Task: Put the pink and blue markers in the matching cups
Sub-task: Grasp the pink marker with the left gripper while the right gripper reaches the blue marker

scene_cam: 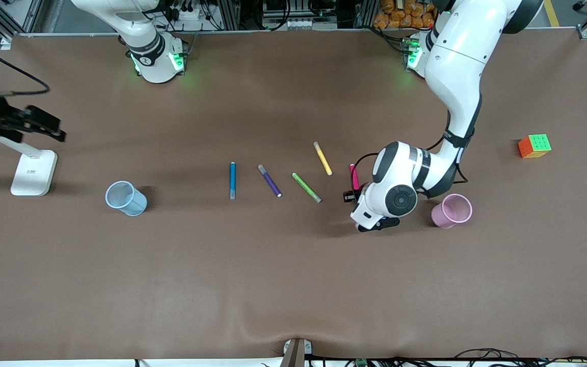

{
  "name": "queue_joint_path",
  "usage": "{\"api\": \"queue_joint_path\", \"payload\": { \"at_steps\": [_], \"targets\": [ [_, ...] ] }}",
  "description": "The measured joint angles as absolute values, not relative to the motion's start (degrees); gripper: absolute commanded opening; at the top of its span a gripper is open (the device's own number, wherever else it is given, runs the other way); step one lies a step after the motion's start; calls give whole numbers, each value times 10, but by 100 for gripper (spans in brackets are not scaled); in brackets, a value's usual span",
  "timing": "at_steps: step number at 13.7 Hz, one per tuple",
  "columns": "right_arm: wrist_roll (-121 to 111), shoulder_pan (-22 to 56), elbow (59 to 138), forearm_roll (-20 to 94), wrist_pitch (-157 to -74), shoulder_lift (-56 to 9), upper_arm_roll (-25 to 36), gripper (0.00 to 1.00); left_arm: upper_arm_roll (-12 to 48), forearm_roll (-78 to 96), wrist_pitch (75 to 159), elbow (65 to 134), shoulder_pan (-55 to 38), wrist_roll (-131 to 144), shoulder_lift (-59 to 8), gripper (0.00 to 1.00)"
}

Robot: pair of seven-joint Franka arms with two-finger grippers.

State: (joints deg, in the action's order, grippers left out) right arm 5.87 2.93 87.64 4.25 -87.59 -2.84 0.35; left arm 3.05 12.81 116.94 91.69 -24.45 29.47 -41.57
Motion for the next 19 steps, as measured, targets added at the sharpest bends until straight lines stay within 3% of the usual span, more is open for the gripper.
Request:
{"api": "queue_joint_path", "payload": {
  "at_steps": [5,11,15,19],
  "targets": [
    [125,133,877,42,-906,-103,1,100,30,128,1169,918,-245,294,-418,55],
    [128,195,879,42,-997,-219,1,100,30,128,1170,918,-245,293,-424,49],
    [128,237,904,42,-1134,-294,1,100,30,128,1170,918,-246,293,-425,47],
    [129,269,998,42,-1282,-321,1,100,30,128,1169,920,-251,295,-425,42]
  ]
}}
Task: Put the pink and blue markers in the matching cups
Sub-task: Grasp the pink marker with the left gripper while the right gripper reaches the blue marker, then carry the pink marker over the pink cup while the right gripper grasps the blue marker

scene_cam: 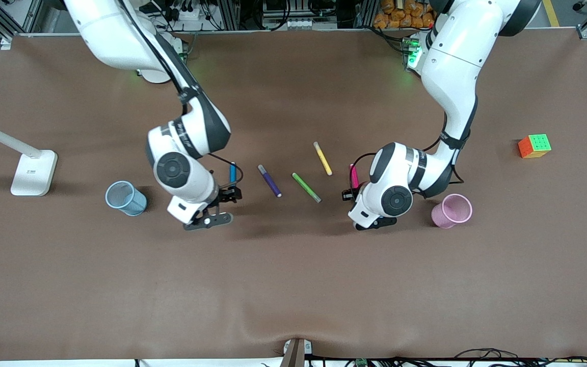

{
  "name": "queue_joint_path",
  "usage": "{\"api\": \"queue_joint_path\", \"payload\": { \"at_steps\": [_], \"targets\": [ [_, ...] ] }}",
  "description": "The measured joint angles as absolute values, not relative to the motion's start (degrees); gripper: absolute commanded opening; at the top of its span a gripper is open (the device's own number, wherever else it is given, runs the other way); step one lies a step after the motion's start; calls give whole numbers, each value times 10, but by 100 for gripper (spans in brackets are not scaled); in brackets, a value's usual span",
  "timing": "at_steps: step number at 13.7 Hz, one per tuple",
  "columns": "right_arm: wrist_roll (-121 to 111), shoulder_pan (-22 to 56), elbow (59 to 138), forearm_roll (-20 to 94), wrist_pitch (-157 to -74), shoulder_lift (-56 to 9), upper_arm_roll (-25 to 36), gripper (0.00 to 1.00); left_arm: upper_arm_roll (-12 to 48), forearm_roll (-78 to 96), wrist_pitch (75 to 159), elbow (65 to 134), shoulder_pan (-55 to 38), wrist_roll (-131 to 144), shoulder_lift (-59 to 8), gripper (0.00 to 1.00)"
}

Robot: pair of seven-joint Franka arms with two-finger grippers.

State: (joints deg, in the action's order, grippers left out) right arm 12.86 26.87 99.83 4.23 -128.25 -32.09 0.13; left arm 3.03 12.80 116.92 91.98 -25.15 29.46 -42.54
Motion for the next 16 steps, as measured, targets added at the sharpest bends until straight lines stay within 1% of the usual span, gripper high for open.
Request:
{"api": "queue_joint_path", "payload": {
  "at_steps": [4,7,8,9,11,12,16],
  "targets": [
    [128,273,1075,42,-1373,-321,1,100,30,128,1169,921,-252,295,-428,42],
    [128,280,1118,42,-1420,-321,1,100,29,128,1169,921,-252,295,-431,37],
    [128,286,1124,42,-1422,-321,1,100,29,128,1169,920,-252,295,-432,32],
    [129,292,1127,42,-1422,-321,1,100,28,128,1169,920,-252,294,-432,25],
    [136,298,1131,43,-1422,-321,1,100,28,128,1169,920,-250,294,-432,4],
    [144,299,1132,43,-1422,-321,1,100,27,128,1168,919,-250,294,-432,0],
    [182,313,1134,43,-1422,-321,1,100,26,126,1168,915,-250,294,-432,0]
  ]
}}
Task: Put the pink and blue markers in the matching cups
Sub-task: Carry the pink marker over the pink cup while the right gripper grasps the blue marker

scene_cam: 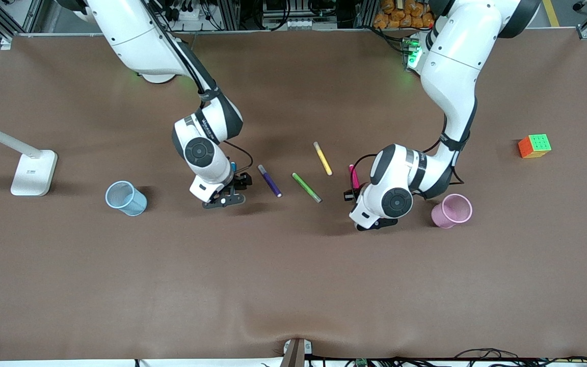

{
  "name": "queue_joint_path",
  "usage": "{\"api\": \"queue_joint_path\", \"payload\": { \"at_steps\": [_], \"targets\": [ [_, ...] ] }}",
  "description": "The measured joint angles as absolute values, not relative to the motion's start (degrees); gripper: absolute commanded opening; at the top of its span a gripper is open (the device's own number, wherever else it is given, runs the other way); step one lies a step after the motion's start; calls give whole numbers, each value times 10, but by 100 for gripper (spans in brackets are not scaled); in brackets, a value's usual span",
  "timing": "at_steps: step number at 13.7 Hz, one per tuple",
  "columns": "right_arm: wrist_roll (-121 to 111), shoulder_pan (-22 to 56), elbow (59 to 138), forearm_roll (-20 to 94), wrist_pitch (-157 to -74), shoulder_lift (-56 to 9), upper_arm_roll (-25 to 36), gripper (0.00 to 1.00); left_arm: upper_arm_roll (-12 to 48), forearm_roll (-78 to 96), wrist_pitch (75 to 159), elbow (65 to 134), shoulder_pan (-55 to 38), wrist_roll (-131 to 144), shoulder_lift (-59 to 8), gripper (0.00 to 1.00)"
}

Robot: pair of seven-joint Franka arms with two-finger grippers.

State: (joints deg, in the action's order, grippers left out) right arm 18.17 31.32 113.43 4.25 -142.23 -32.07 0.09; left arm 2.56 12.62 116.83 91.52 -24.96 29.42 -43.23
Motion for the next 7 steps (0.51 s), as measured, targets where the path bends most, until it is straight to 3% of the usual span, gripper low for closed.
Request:
{"api": "queue_joint_path", "payload": {
  "at_steps": [3,7],
  "targets": [
    [186,315,1134,43,-1423,-321,1,100,20,124,1154,902,-238,294,-419,0],
    [186,315,1134,42,-1426,-321,3,100,18,123,1100,893,-192,294,-343,0]
  ]
}}
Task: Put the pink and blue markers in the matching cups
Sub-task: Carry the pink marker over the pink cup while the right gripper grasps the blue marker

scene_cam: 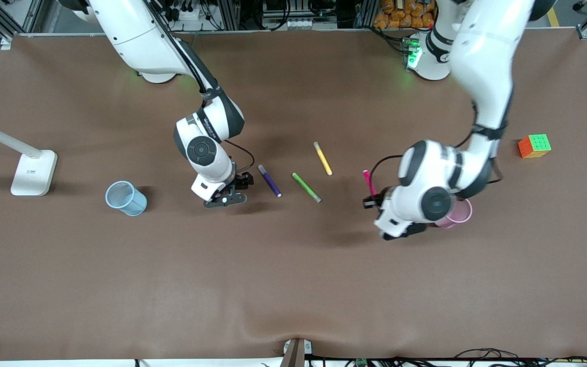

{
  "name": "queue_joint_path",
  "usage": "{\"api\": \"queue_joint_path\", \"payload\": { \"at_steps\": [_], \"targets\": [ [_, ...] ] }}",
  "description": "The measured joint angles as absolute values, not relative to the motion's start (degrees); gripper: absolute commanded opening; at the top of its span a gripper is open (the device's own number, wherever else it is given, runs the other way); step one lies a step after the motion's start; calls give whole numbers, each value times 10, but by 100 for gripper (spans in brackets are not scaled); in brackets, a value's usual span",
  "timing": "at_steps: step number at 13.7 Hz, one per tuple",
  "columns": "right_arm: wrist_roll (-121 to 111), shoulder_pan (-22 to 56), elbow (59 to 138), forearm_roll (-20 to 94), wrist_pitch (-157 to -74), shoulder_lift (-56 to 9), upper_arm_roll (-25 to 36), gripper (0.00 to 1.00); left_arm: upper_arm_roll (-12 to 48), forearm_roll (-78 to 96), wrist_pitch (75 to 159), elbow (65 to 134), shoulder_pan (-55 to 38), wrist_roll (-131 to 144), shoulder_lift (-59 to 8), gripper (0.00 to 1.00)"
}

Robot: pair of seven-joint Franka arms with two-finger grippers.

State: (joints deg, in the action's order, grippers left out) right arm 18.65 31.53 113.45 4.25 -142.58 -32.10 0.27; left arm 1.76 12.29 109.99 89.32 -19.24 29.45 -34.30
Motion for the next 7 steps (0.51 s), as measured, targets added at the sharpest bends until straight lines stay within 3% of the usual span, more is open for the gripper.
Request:
{"api": "queue_joint_path", "payload": {
  "at_steps": [7],
  "targets": [
    [186,315,1134,42,-1426,-322,4,100,7,89,1066,894,-142,305,-266,0]
  ]
}}
